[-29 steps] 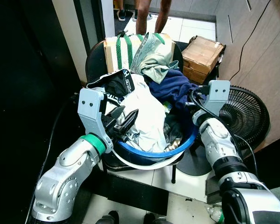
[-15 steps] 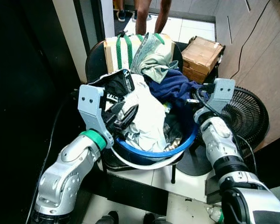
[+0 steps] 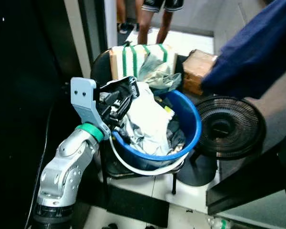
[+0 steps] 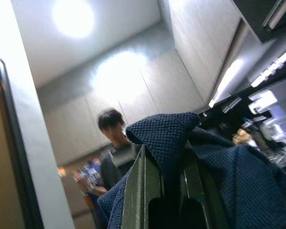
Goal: Clothes washing
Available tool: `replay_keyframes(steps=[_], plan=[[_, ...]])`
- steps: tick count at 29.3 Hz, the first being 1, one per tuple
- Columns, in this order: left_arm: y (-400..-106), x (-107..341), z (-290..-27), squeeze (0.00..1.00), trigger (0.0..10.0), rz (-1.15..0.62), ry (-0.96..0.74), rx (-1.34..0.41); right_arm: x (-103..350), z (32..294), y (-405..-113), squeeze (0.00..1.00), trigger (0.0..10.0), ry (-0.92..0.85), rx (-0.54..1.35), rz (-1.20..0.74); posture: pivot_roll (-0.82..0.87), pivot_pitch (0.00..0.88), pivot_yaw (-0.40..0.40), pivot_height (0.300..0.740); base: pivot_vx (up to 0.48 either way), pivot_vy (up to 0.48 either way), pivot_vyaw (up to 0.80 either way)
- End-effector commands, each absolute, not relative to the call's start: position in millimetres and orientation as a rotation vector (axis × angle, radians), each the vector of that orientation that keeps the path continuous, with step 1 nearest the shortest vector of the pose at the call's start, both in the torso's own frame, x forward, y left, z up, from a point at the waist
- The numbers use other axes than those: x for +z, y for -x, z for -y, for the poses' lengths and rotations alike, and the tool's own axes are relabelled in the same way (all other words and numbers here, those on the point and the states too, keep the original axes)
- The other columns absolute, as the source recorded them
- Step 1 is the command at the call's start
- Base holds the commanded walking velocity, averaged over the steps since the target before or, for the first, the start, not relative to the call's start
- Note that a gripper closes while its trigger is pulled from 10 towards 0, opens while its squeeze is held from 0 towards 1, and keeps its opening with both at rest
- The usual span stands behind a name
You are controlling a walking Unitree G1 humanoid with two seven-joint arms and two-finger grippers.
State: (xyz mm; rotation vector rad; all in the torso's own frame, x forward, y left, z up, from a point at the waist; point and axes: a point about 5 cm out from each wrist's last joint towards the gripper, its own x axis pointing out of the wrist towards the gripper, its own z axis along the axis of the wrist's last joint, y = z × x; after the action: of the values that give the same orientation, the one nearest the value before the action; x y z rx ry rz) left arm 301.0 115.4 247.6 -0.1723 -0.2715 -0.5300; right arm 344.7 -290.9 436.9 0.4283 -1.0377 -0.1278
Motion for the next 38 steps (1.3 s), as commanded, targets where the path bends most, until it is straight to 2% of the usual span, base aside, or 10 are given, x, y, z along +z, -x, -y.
replay_keyframes(steps=[1,3,6,8,12,17,23,24,28,38], plan=[[-302.6,241.9,-114.6,0.0,10.0,0.252,0.175,-0.528,417.6,281.4,-352.6,0.0,0.0,-0.369,-0.111,0.971,0.05,0.007,-0.004,0.74,0.0,0.0,0.0],[-302.6,241.9,-114.6,0.0,10.0,0.252,0.175,-0.528,417.6,281.4,-352.6,0.0,0.0,-0.369,-0.111,0.971,0.05,0.007,-0.004,0.74,0.0,0.0,0.0],[-301.4,239.2,-111.4,0.0,10.0,0.247,0.174,-0.536,374.0,264.8,-366.8,0.0,0.0,-0.315,-0.068,0.819,0.05,0.001,-0.004,0.74,0.0,0.0,0.0],[-301.4,239.2,-111.4,0.0,10.0,0.247,0.174,-0.536,374.0,264.8,-366.8,0.0,0.0,-0.315,-0.068,0.819,0.05,0.001,-0.004,0.74,0.0,0.0,0.0],[-300.3,236.1,-109.4,0.0,10.0,0.239,0.174,-0.538,325.7,241.2,-377.0,0.0,0.0,-0.29,0.032,0.656,0.05,0.0,-0.002,0.74,0.0,0.0,0.0],[-314.0,223.2,-124.6,0.0,10.0,0.19,0.146,-0.376,234.6,194.5,-381.6,0.0,0.0,-0.207,0.157,0.328,0.04,0.001,-0.001,0.74,0.0,0.0,0.0],[-320.8,218.7,-135.6,0.0,10.0,0.165,0.133,-0.277,207.7,181.4,-375.9,0.0,0.0,-0.213,0.154,0.262,0.04,0.01,-0.007,0.74,0.0,0.0,0.0],[-324.0,217.4,-143.6,0.0,10.0,0.161,0.123,-0.214,193.2,171.5,-369.6,0.0,10.0,-0.225,0.156,0.227,0.04,0.012,-0.009,0.74,0.0,0.0,0.0],[-326.0,216.8,-153.2,0.0,10.0,0.159,0.107,-0.151,180.1,158.1,-359.4,0.0,10.0,-0.233,0.16,0.219,0.05,0.024,-0.026,0.74,0.0,0.0,0.0],[-320.2,214.1,-149.4,0.0,10.0,0.177,0.05,-0.156,208.5,176.2,-364.9,0.0,10.0,-0.185,0.052,0.304,0.05,0.026,-0.038,0.74,0.0,0.0,-0.73]])
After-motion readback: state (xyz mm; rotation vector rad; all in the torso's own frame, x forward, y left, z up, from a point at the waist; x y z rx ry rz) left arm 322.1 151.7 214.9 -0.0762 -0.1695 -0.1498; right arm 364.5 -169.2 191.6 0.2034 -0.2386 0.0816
